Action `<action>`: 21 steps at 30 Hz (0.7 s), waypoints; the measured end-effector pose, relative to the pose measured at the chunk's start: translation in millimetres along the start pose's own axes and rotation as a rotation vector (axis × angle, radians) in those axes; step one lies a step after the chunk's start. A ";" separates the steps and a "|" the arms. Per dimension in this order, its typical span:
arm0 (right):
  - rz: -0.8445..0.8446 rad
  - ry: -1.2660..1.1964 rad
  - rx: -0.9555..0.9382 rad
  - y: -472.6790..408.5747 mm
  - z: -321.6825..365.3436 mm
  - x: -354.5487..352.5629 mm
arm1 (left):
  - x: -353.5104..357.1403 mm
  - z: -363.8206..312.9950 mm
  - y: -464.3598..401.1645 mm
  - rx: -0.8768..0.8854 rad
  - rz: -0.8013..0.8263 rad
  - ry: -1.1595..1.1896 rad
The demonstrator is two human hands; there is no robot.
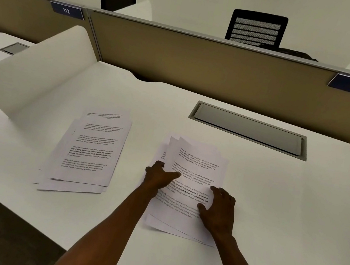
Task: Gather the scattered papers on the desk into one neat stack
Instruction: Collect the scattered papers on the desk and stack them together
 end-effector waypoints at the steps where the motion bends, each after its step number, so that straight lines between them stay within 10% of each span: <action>1: 0.001 -0.003 -0.001 0.2 -0.2 0.0 | -1.2 -0.6 -0.6 0.008 -0.005 0.043; 10: -0.004 -0.036 -0.015 0.1 0.3 -4.0 | 3.4 5.2 -1.1 -0.036 0.066 0.289; 21: -0.049 -0.148 0.025 -4.0 6.0 -11.2 | -11.1 -23.8 -3.6 0.333 -0.018 -0.124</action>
Point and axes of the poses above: each hand's wrist, its own y-axis away from the middle knuckle, its own x-axis out of the palm, z = x × y, the point moved 6 cm from there along -y, towards the middle knuckle, and after that the axes turned 5 degrees about x, right-handed, at the moved point
